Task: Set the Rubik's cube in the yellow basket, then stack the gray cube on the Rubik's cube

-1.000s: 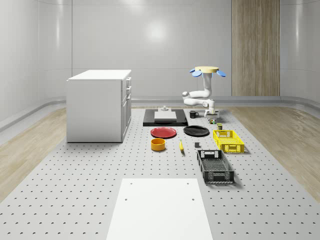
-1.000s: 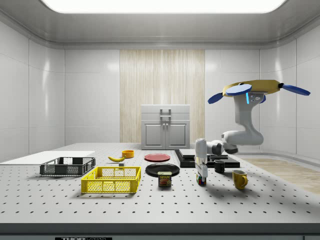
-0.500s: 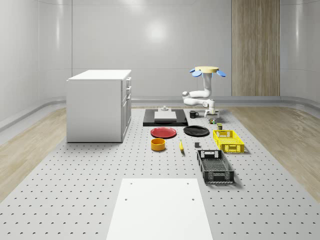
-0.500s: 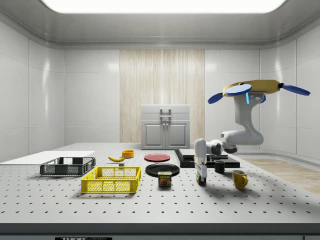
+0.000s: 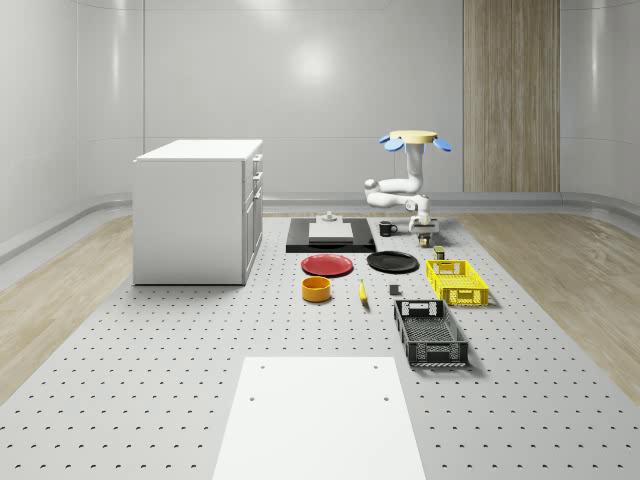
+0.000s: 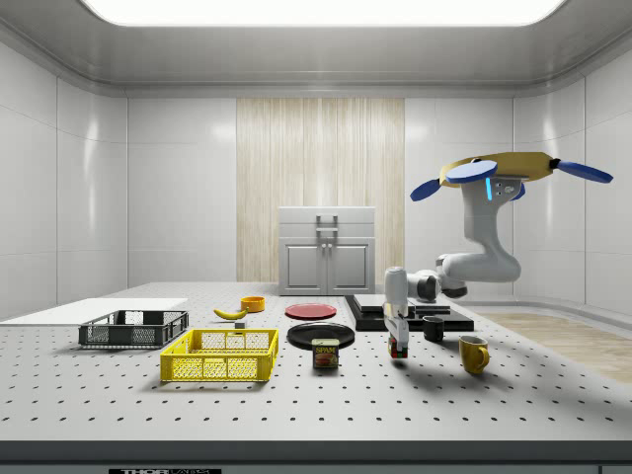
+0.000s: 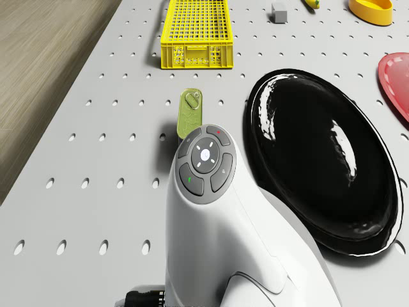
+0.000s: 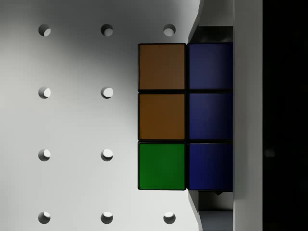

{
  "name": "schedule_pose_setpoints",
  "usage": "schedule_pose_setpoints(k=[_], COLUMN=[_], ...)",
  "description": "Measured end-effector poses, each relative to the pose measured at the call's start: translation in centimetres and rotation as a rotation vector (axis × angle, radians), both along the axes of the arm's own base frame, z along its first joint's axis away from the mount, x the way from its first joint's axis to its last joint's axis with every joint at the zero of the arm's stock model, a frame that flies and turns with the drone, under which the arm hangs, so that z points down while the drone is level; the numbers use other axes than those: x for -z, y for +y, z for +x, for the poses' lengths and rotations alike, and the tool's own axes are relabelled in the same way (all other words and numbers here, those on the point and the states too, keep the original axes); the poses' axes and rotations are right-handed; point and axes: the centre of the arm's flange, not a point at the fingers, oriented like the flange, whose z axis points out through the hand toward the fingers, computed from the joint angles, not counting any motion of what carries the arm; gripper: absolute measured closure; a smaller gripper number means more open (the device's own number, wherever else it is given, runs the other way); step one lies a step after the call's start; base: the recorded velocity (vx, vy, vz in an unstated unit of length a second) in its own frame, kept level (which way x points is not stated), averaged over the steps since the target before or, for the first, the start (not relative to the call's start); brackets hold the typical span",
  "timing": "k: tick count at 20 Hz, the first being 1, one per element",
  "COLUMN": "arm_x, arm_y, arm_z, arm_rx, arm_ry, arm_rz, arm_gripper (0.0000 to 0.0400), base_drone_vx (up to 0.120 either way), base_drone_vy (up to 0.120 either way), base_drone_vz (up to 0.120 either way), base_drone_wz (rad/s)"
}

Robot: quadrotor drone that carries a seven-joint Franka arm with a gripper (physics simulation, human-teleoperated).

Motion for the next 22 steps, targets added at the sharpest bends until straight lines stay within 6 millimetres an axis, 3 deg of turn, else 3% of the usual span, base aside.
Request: schedule_pose_setpoints(k=[4, 18, 22], arm_x=[0.19, 0.32, 0.32], arm_y=[0.0, 0.0, 0.0], arm_z=[0.0, 0.0, 0.01], arm_rx=[0.0, 0.0, 0.0], arm_ry=[0.0, 0.0, 0.0], arm_rz=[0.0, 0.0, 0.0], arm_gripper=[0.0074, 0.0075, 0.0075], base_drone_vx=[0.0, 0.12, 0.12], base_drone_vy=[0.0, 0.0, 0.0], base_drone_vz=[0.12, 0.12, 0.02], base_drone_wz=[0.0, 0.0, 0.0])
